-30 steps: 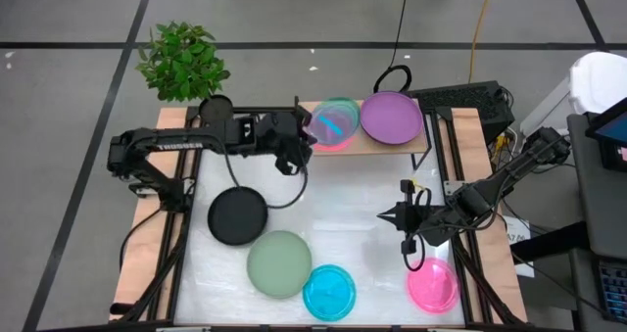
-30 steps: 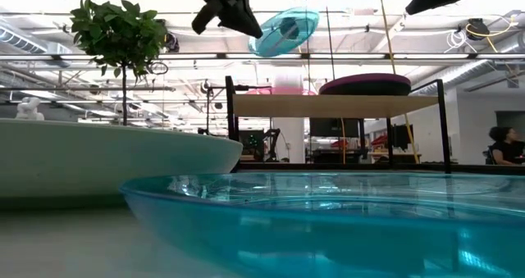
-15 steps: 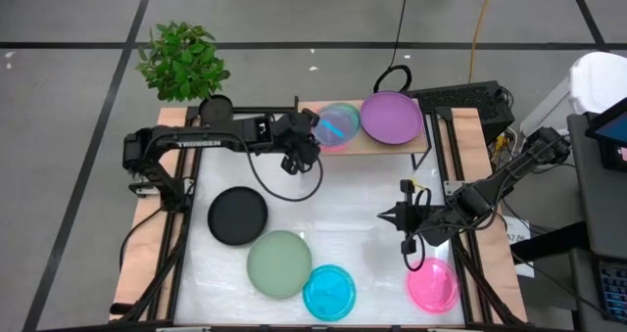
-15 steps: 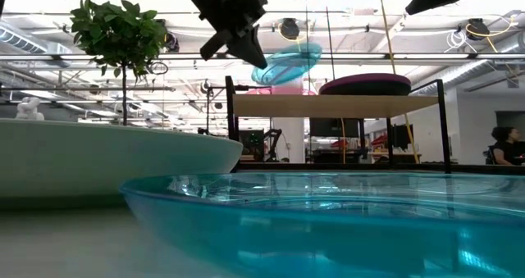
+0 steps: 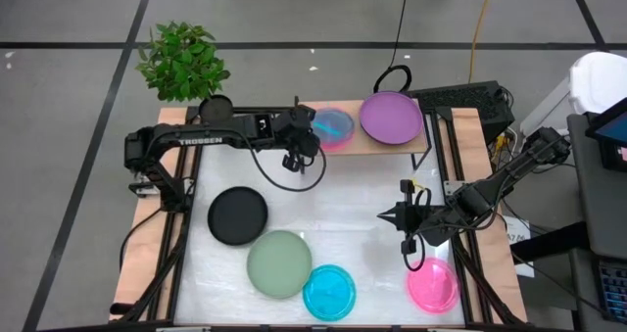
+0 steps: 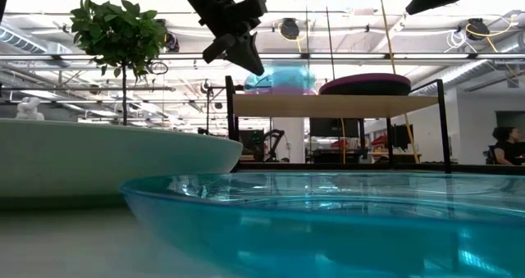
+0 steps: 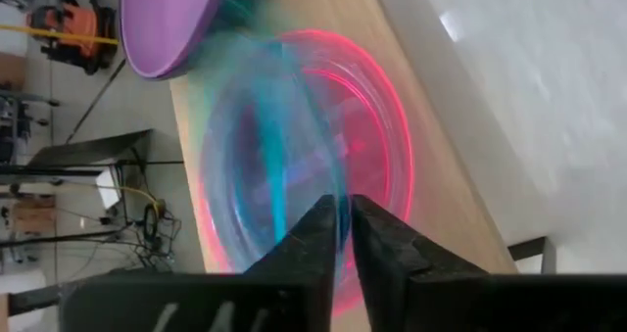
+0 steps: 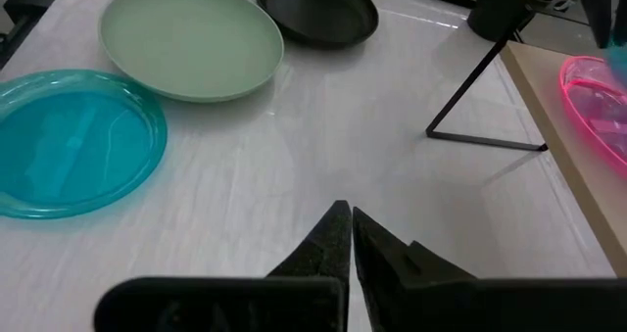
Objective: Place and stack plates onto a shelf
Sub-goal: Stack the top blue plate on top of the pink plate on the shelf, then stack the light green plate on top of the violet plate on the shelf
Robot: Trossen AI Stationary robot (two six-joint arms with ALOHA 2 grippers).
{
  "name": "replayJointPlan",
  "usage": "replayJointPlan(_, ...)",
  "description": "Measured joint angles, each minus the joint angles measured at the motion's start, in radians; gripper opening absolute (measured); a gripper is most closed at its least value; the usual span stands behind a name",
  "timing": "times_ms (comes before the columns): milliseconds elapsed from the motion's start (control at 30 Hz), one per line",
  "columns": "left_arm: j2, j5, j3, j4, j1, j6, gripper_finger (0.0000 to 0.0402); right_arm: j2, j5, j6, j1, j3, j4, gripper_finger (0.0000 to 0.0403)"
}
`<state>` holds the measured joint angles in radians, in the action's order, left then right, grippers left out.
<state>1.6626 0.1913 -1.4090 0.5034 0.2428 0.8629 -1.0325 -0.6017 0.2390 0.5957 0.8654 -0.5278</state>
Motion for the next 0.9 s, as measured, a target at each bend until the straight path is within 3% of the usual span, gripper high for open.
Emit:
replayJointPlan(200, 0.000, 0.002, 0.000, 0.000, 0.000, -0.021, 0.0079, 0.000, 0.000, 0.000, 0.000, 0.000, 0.000, 0.0000)
replayJointPlan(567, -0.008, 0.005, 0.000, 0.036, -0.014, -0.177, 0.0083, 0.000, 0.001, 0.001, 0.000, 0.000, 0.000, 0.0000)
replayJointPlan(900, -0.022, -0.076, 0.000, 0.063, -0.007, -0.353, 0.0084, 0.000, 0.001, 0.005, 0.000, 0.000, 0.001, 0.0000)
